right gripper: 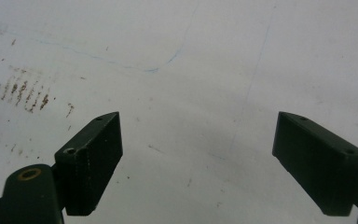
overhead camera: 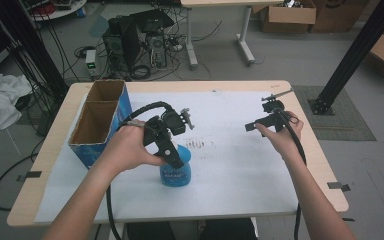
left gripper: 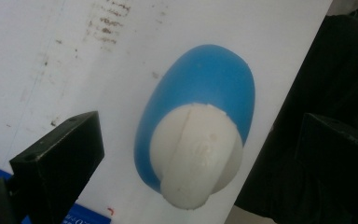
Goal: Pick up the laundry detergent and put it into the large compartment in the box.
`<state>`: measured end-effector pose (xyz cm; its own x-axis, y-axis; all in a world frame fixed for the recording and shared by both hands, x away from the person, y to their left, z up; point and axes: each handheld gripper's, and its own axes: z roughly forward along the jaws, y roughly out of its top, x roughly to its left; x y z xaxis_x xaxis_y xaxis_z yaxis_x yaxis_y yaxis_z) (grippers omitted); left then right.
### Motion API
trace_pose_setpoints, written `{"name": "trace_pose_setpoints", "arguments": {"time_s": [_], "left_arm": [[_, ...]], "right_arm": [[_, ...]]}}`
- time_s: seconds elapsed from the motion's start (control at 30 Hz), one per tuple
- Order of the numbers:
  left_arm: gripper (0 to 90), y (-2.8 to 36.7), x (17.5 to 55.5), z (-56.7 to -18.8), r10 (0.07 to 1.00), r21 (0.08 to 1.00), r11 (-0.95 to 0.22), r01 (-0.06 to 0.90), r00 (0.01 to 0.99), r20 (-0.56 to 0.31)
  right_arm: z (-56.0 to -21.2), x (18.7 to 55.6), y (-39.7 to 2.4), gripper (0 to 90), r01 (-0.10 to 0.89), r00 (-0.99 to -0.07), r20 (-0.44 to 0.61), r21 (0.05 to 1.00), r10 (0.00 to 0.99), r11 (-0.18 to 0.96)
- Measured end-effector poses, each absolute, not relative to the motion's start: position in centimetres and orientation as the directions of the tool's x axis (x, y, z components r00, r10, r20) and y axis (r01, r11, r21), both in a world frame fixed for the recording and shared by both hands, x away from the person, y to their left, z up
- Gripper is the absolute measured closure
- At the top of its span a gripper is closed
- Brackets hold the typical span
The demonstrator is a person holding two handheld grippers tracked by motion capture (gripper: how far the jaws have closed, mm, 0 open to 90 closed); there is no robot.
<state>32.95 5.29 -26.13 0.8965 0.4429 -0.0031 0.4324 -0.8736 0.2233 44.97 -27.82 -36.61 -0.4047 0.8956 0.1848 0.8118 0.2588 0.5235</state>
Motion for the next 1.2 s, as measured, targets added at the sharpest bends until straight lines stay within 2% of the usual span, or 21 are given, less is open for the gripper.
{"name": "trace_pose_setpoints", "arguments": {"time_s": [0.9,1.2], "left_arm": [[2.1,4.5,32.9,-28.5,0.411,0.186,-0.899,0.395,0.91,0.051],[4.7,4.6,32.9,-29.0,0.409,0.189,-0.9,0.392,0.911,0.059]], "right_arm": [[-37.0,45.1,-27.9,16.0,0.816,-0.404,0.187,0.517,0.896,0.26],[-37.0,45.1,-27.9,16.0,0.815,-0.405,0.186,0.518,0.895,0.262]]}}
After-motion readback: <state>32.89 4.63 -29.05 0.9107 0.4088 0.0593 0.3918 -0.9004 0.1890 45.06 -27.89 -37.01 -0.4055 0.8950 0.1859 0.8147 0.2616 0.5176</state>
